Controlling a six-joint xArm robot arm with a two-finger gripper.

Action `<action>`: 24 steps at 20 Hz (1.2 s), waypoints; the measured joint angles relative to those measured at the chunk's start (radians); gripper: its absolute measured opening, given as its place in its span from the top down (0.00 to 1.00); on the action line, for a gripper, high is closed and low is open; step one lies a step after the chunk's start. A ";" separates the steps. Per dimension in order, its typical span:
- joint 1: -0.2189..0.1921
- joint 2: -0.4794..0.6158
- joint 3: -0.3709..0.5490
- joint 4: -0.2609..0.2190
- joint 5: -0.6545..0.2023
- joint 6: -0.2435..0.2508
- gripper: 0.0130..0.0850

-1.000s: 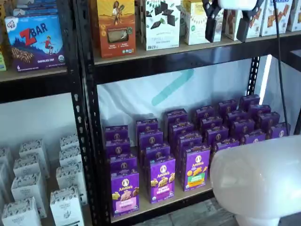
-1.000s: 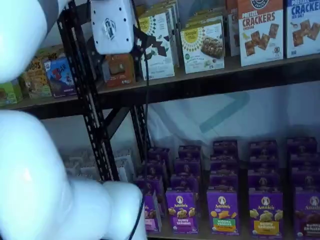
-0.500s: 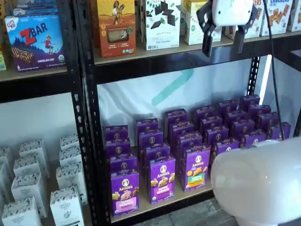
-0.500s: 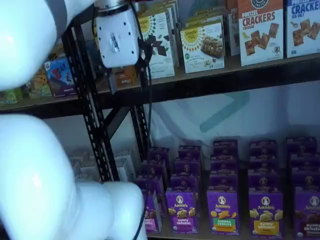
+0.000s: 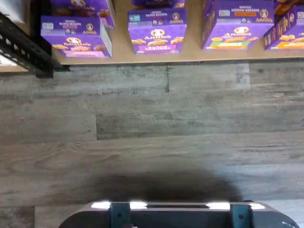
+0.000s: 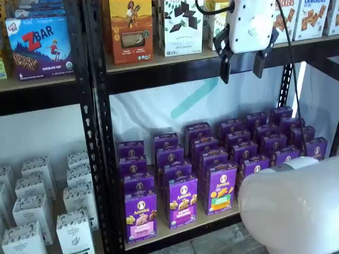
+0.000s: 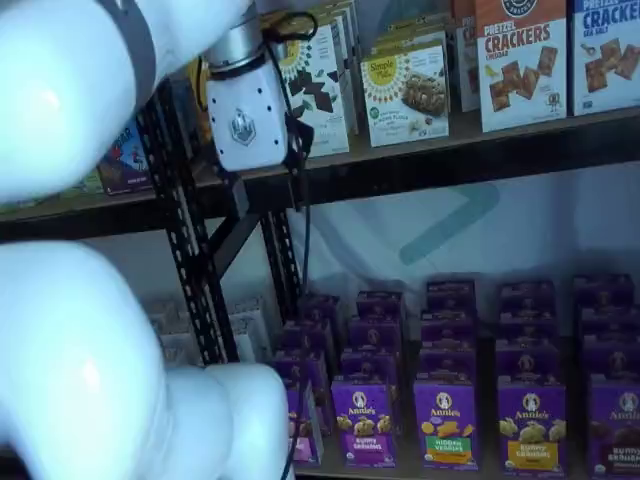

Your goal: Pick up the purple box with a pink patch in the middle, on the bottom shelf, the first box from the left

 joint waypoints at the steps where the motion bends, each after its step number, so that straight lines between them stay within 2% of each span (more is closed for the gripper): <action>1: 0.006 0.001 0.013 0.001 -0.014 0.006 0.00; 7: 0.041 0.024 0.076 0.008 -0.076 0.041 0.00; 15: 0.106 0.051 0.177 0.004 -0.216 0.105 0.00; 24: 0.173 0.087 0.259 -0.002 -0.332 0.172 0.00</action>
